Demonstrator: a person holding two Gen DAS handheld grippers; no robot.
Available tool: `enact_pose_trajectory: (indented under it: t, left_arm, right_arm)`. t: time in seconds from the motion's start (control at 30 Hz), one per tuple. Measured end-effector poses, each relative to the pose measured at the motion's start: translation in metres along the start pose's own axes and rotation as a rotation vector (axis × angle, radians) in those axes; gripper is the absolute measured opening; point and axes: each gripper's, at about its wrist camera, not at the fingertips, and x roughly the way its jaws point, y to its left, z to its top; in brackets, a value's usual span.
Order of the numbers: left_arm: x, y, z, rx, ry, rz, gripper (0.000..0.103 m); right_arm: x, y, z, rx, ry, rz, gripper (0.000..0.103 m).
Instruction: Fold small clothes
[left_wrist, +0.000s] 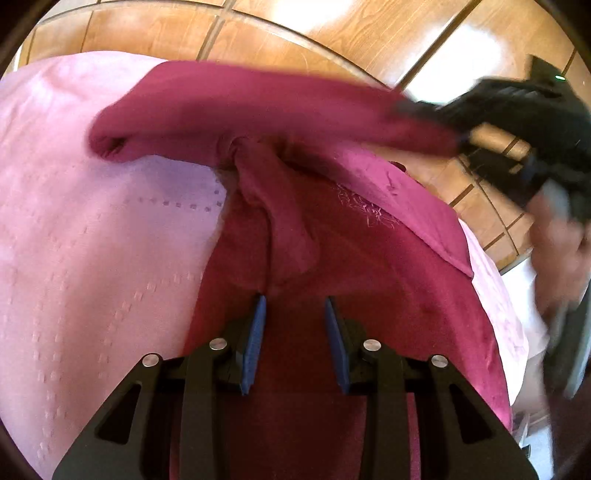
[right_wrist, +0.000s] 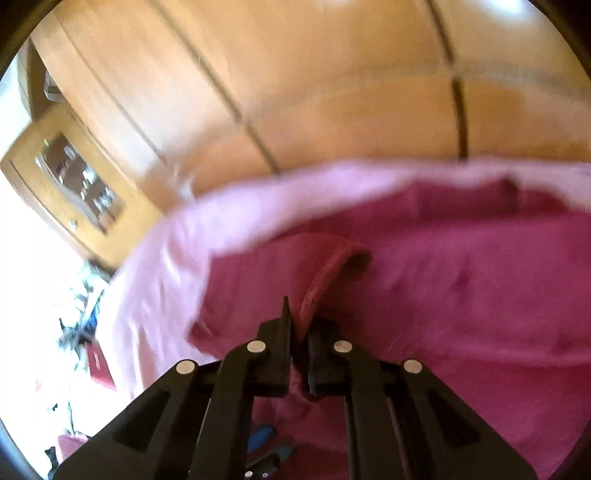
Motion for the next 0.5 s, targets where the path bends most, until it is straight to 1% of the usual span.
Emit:
enact_pose_trajectory:
  t: [0.07,0.1,0.2,0.3,0.37,0.4,0.43,0.5]
  left_arm:
    - [0.000,0.000,-0.001,-0.003,-0.003,-0.003,0.032]
    - [0.000,0.000,-0.001,-0.003,-0.004,-0.002,0.032]
    - [0.002,-0.001,0.000,0.003,-0.004,0.003,0.032]
    - [0.006,-0.006,0.003,0.005,-0.002,0.006,0.032]
    - [0.006,-0.005,0.004,0.007,0.001,0.009,0.032]
    - [0.006,-0.005,0.004,0.007,0.004,0.010,0.032]
    - [-0.001,-0.004,0.003,0.008,0.006,0.009,0.032]
    - [0.004,-0.007,0.005,0.011,0.012,0.011,0.032]
  right_arm:
    - [-0.030,-0.011,0.025,-0.007,-0.069,-0.017,0.006]
    - [-0.039,-0.016,0.032,-0.009,-0.087,-0.033,0.006]
    - [-0.067,-0.045,0.049,-0.004,-0.139,-0.113,0.006]
    - [-0.080,-0.083,0.050,0.048,-0.147,-0.183,0.006]
    - [-0.087,-0.111,0.043,0.083,-0.140,-0.232,0.006]
    - [-0.086,-0.130,0.039,0.109,-0.130,-0.277,0.006]
    - [-0.090,-0.140,0.033,0.125,-0.123,-0.304,0.006]
    - [-0.086,-0.170,0.027,0.183,-0.091,-0.358,0.006]
